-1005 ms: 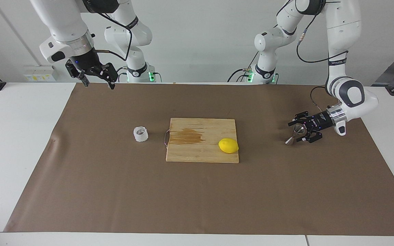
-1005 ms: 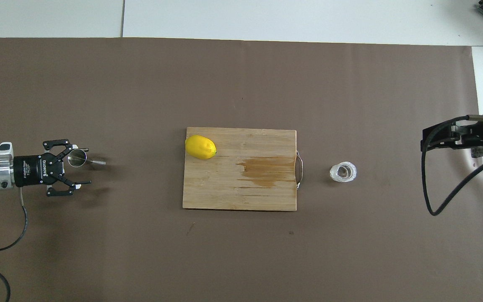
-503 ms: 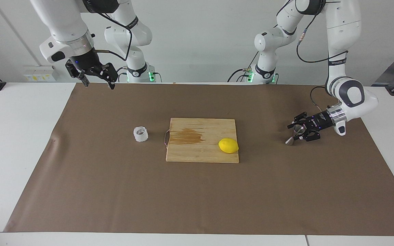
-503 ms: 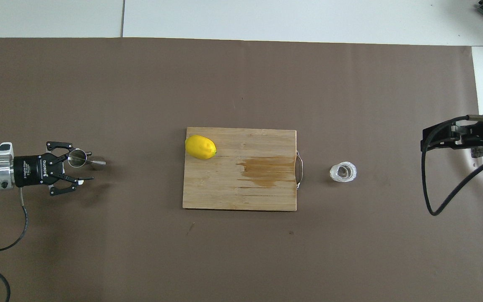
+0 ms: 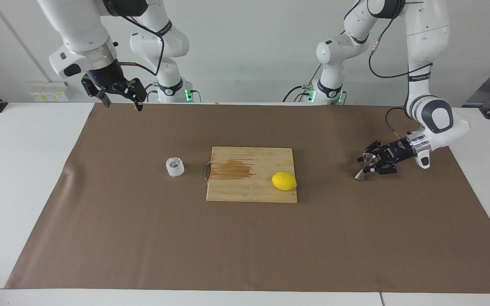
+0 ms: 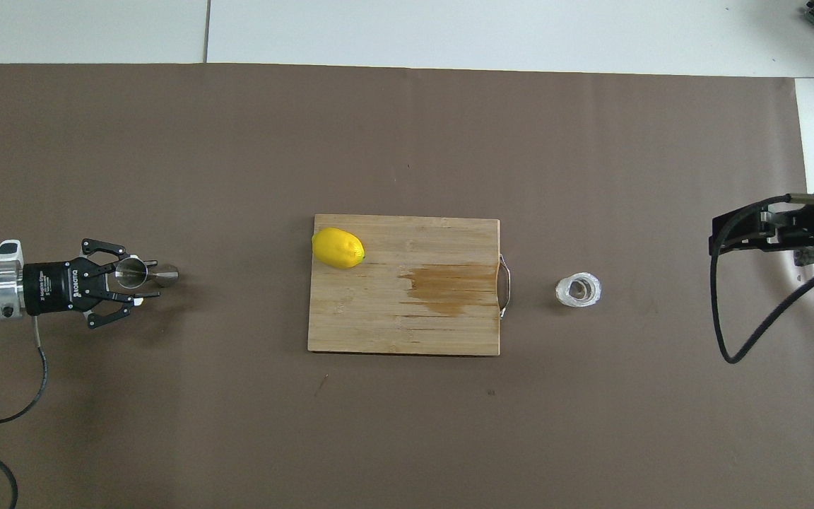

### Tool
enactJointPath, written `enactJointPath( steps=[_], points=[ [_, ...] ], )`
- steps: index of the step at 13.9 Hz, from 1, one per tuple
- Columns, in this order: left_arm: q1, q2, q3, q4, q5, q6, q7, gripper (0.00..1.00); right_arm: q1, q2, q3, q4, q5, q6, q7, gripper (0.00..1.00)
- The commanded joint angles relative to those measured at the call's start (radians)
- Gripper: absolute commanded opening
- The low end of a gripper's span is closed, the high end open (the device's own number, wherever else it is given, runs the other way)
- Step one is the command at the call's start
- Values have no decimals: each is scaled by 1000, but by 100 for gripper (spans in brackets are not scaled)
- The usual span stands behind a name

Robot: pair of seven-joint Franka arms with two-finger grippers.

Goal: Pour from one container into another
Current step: 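Lift the metal jigger with the left gripper and carry it over the board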

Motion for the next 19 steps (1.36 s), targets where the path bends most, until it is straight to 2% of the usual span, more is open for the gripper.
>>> enactJointPath(
  steps=[1, 3, 5, 10, 14, 15, 19],
  points=[
    [-12, -34, 8, -36, -26, 12, -11, 36, -20, -22, 12, -24, 6, -2, -26, 100],
    [-12, -34, 8, -35, -34, 10, -21, 22, -20, -22, 12, -24, 6, 0, -26, 100],
    [-12, -34, 8, -35, -40, 6, -40, 0, -20, -22, 12, -24, 6, 0, -26, 100],
    [-32, -30, 7, -4, -42, -23, -184, 0, -20, -22, 12, -24, 6, -2, -26, 100],
    [-34, -33, 1, 62, -43, -150, -329, 0, -20, -22, 12, -24, 6, -2, -26, 100],
    [-37, -56, -7, 62, -45, -151, -346, 0, -20, -22, 12, -24, 6, -2, -26, 100],
    [-156, -149, -18, 49, -108, -109, -447, 0, -20, -22, 12, -24, 6, -2, -26, 100]
  ],
)
